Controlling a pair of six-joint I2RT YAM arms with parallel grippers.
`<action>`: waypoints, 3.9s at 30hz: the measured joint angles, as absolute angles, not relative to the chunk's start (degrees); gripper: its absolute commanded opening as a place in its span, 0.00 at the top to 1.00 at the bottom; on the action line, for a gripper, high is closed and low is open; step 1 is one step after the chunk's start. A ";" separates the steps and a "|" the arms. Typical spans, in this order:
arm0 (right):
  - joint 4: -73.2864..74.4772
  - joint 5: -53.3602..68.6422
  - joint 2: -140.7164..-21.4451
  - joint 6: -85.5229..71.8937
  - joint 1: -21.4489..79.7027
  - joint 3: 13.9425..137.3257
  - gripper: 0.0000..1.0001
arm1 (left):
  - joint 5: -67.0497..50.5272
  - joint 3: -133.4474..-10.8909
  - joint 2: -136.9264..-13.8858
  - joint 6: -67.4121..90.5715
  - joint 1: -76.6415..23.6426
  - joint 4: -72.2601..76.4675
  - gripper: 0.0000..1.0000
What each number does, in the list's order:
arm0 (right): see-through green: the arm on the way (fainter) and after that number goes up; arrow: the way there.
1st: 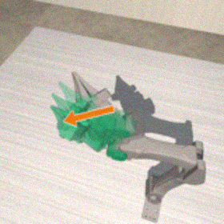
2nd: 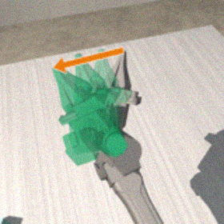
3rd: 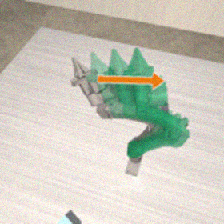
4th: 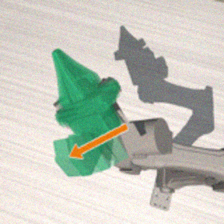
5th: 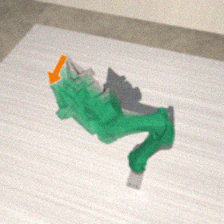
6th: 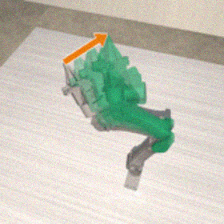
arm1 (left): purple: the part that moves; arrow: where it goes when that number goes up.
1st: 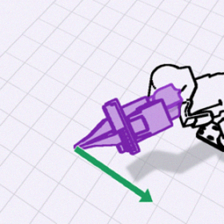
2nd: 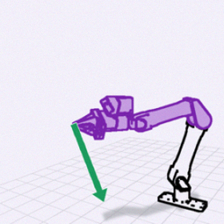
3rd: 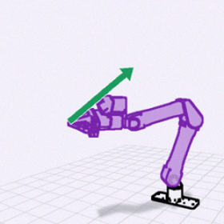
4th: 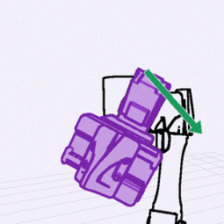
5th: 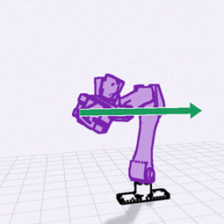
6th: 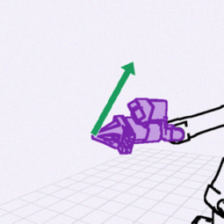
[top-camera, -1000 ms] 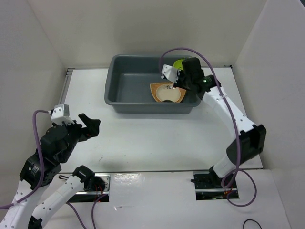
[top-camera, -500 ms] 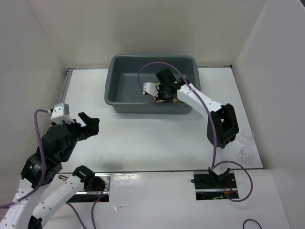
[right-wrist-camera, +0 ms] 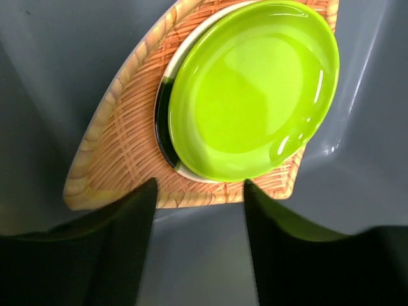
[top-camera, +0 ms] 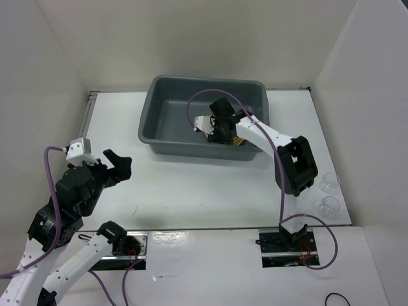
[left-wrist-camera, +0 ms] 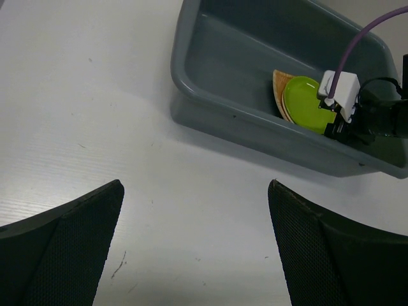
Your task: Place the mixed dishes into the plastic bin
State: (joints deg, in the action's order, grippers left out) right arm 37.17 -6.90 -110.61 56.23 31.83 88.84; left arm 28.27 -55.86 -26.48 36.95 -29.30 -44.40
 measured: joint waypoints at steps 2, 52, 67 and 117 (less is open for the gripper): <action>37.76 -6.61 -110.04 55.57 31.81 88.92 0.30 | 28.34 -55.86 -26.48 37.45 -29.30 -44.42 0.00; 49.12 3.51 -70.52 58.81 -32.77 49.36 0.02 | 29.43 -54.96 -25.63 37.93 -29.28 -44.47 0.00; 48.90 2.81 -84.77 55.64 -32.38 57.52 1.00 | 29.98 -54.59 -22.68 38.00 -29.30 -44.51 0.00; 60.66 -4.03 -158.28 35.88 39.94 176.42 0.92 | 29.34 -53.23 -21.67 37.74 -29.15 -41.95 0.00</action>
